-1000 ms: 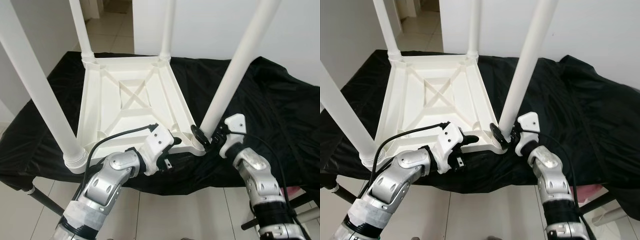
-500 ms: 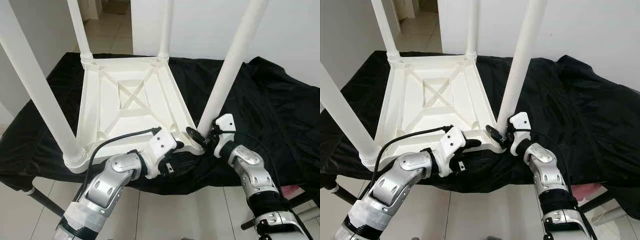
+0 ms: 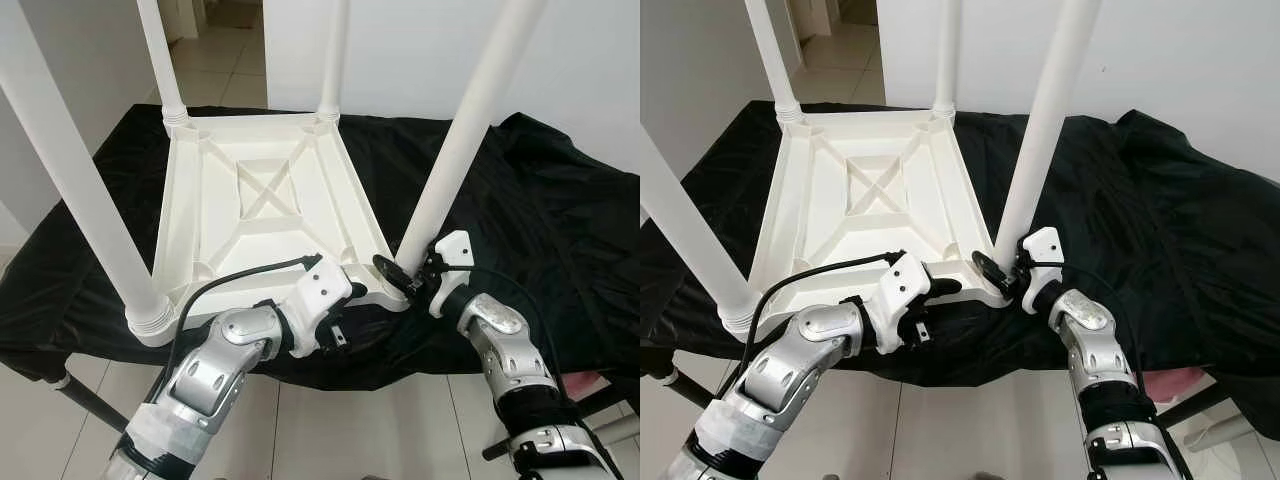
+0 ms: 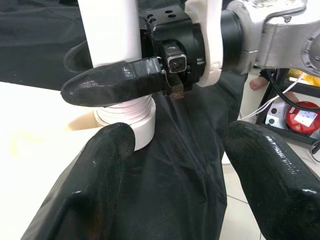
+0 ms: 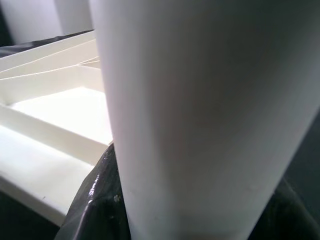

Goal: Building children table

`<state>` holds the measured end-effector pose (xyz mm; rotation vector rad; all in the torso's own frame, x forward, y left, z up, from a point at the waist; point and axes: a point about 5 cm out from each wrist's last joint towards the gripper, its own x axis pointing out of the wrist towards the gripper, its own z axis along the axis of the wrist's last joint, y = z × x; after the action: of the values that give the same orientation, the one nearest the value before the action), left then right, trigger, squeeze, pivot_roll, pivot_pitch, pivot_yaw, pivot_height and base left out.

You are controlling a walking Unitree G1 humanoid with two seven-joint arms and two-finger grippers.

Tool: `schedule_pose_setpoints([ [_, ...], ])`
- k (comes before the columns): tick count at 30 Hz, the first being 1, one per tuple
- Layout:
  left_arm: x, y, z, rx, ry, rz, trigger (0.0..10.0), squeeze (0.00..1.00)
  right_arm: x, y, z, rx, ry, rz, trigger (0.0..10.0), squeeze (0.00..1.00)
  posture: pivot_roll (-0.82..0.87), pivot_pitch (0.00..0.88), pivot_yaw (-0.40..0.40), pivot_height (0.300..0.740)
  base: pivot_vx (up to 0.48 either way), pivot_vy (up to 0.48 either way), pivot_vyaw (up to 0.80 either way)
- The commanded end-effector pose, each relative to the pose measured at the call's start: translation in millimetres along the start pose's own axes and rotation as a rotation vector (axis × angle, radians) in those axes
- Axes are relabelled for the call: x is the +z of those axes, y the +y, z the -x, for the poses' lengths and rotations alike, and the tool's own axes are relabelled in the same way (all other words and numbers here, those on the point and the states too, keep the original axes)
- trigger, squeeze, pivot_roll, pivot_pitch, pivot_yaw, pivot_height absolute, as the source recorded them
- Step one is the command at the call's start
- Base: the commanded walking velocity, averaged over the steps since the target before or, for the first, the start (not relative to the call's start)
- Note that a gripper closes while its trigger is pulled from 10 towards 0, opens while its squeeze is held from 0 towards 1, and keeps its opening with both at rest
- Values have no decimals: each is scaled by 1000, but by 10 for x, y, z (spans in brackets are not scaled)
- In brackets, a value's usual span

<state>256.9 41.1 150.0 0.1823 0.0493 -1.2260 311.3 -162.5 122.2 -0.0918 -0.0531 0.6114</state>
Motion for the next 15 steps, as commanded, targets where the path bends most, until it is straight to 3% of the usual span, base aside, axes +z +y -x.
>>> schedule_pose_setpoints([
  [1, -10, -6, -12, -33, 4, -4, 10000, 0, -139, 88, 39, -33, 60, -20, 10000, 0, -63, 0, -12, 740, 0, 0, 0],
  [8, -20, -8, -10, -41, 9, -6, 10000, 0, -146, 144, 85, -166, 46, -15, 10000, 0, -64, 0, -9, 740, 0, 0, 0],
  [11, -20, -8, -10, -41, 9, -6, 10000, 0, -146, 144, 85, -166, 46, -15, 10000, 0, -64, 0, -9, 740, 0, 0, 0],
  [13, -21, -4, -5, -40, 10, -8, 10000, 0, -146, 172, 107, -283, 29, -43, 10000, 0, -66, 0, -10, 740, 0, 0, 0],
  [15, -21, -4, -5, -40, 10, -8, 10000, 0, -146, 172, 107, -283, 29, -43, 10000, 0, -66, 0, -10, 740, 0, 0, 0],
])
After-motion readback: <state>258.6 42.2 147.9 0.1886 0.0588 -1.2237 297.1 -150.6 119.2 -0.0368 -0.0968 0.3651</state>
